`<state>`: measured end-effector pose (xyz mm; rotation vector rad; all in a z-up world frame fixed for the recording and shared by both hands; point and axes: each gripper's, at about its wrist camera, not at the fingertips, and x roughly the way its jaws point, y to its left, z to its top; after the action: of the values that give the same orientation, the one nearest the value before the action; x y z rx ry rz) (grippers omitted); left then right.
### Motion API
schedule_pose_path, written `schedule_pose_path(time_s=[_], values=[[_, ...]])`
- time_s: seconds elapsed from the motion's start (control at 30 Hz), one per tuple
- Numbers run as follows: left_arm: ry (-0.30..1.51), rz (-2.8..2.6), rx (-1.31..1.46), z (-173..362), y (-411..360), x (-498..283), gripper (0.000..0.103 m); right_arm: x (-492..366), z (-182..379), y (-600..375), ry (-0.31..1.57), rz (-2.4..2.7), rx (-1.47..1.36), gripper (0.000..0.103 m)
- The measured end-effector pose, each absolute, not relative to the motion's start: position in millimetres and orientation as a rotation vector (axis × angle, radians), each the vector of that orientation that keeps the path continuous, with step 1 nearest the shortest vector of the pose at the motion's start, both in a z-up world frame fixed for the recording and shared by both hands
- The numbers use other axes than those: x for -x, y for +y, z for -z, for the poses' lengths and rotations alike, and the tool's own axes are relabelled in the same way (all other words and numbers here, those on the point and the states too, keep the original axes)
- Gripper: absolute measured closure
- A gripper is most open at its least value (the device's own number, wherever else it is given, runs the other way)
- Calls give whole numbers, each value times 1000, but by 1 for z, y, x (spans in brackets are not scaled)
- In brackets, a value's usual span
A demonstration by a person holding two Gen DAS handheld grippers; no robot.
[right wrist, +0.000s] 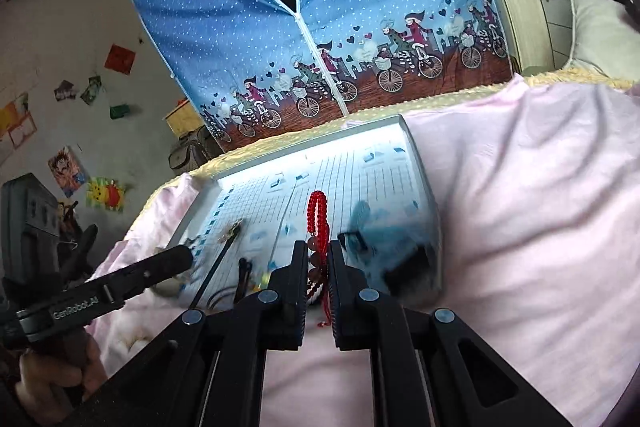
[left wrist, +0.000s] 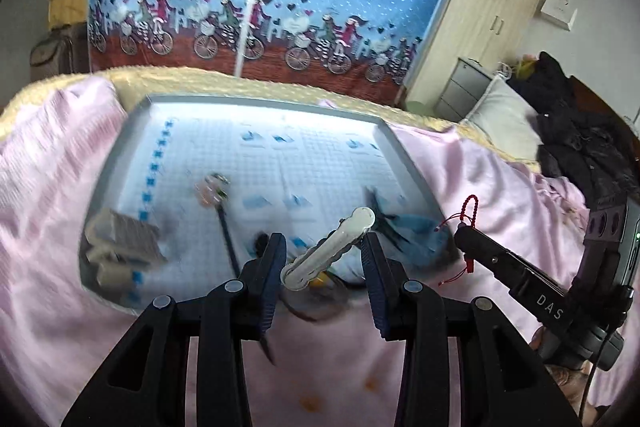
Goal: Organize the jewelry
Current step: 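Lift both items over the tray and open both grippers to release them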
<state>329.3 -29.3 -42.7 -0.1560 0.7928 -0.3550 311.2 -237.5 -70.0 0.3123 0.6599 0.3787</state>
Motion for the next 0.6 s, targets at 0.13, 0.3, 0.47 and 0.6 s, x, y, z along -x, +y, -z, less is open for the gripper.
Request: schedule_pose_path(time_s=[0.13, 0.3, 0.47, 0.6], values=[[821, 334, 158, 59, -23, -345, 69, -328, 79, -224, 676, -381, -289, 94], [857, 323, 138, 77, -17, -352, 69, -329, 90, -206, 702, -385, -209, 93], [881, 324, 142, 84, -12, -353, 69, -327, 96, -200, 717, -386, -173, 93], [891, 324, 145, 85, -12, -353, 69, -328, 103, -197, 738, -385, -161, 93]])
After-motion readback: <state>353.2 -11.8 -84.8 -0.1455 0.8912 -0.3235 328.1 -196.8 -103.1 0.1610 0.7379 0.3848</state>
